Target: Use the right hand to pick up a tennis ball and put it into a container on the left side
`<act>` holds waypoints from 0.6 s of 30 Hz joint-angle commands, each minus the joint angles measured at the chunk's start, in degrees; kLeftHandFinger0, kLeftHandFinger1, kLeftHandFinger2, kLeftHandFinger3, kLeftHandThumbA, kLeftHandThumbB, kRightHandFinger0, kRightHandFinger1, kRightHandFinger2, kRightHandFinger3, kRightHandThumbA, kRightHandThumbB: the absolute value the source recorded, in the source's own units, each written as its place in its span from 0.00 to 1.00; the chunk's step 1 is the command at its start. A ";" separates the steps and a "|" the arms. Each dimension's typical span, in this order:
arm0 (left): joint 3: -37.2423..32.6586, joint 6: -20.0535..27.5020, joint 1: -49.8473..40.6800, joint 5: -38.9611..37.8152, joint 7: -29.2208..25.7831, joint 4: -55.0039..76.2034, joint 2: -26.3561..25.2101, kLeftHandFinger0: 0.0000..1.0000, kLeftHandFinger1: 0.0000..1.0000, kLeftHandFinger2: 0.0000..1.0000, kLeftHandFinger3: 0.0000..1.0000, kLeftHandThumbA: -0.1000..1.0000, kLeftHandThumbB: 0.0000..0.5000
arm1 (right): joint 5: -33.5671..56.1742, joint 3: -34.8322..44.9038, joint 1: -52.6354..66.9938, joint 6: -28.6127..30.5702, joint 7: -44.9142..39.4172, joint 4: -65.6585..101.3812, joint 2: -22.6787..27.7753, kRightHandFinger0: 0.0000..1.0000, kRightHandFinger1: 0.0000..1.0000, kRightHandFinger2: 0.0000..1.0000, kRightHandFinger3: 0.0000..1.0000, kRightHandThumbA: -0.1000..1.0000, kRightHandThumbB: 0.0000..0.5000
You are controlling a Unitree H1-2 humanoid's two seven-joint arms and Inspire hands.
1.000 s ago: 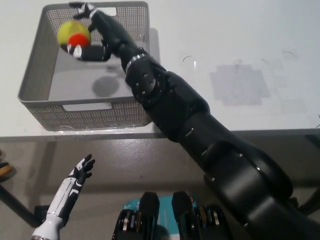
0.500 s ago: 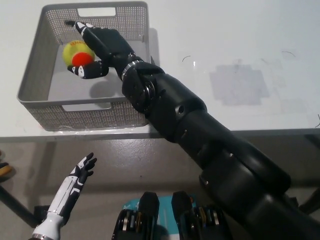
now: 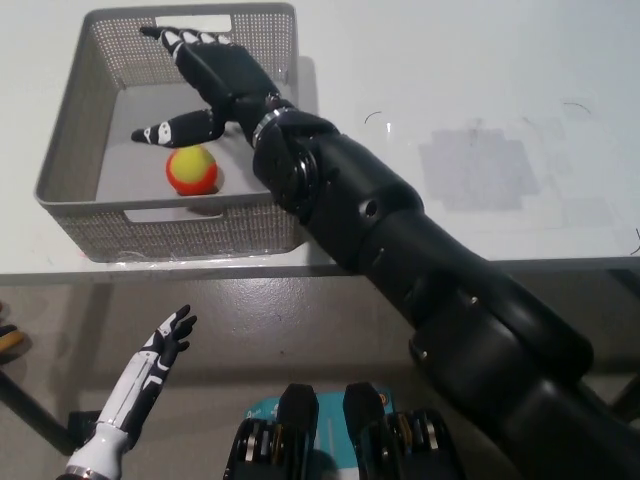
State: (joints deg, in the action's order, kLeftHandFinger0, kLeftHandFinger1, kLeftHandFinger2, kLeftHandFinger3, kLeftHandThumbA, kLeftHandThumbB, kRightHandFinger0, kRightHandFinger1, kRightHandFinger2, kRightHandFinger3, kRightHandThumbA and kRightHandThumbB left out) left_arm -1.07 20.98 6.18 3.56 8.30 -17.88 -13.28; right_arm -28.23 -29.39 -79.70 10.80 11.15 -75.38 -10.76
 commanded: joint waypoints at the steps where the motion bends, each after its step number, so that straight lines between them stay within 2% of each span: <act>1: -0.45 1.58 1.13 -0.44 1.19 0.20 -1.26 0.99 1.00 1.00 1.00 1.00 0.47 | 0.77 2.77 -3.45 1.81 3.32 4.75 2.95 1.00 1.00 1.00 1.00 1.00 1.00; 6: -0.42 2.07 1.20 -1.13 1.87 -0.02 -1.23 0.99 1.00 1.00 1.00 1.00 0.46 | 1.86 7.12 -0.02 2.17 2.28 16.79 8.27 1.00 1.00 1.00 1.00 1.00 0.99; 9: -0.07 1.84 0.72 -1.85 2.15 0.41 -1.28 0.98 1.00 1.00 1.00 0.99 0.47 | 3.78 10.73 4.82 0.27 -0.52 30.24 11.66 1.00 1.00 1.00 1.00 1.00 0.92; 10: 0.07 1.12 0.67 -2.30 2.41 0.74 -1.33 0.98 1.00 1.00 1.00 0.98 0.49 | 4.62 12.04 6.76 -1.01 -1.88 35.26 12.82 1.00 1.00 1.00 1.00 1.00 0.99; 13: -0.24 0.58 0.78 -0.91 2.16 1.30 -1.63 0.97 1.00 1.00 1.00 0.99 0.47 | 7.96 16.40 14.52 -1.62 -3.79 51.80 17.26 1.00 1.00 1.00 1.00 1.00 0.89; 15: -0.34 1.35 1.01 0.58 1.34 0.84 -1.70 0.94 1.00 1.00 1.00 1.00 0.49 | 10.10 19.12 19.71 -5.88 -6.39 62.38 19.48 1.00 1.00 1.00 1.00 1.00 0.97; 18: -0.08 1.65 1.34 0.34 1.39 0.40 -1.96 0.92 1.00 1.00 1.00 1.00 0.51 | 15.53 23.17 28.21 -7.65 -7.94 75.29 22.38 1.00 1.00 1.00 1.00 1.00 0.89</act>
State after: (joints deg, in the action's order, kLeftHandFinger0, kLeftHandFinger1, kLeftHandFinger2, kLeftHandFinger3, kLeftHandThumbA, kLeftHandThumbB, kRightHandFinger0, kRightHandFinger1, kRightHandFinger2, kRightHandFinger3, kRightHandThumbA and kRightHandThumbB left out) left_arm -1.15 20.96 6.18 3.70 9.18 -18.15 -13.23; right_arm -25.88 -18.19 -63.66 9.85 10.47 -40.23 1.61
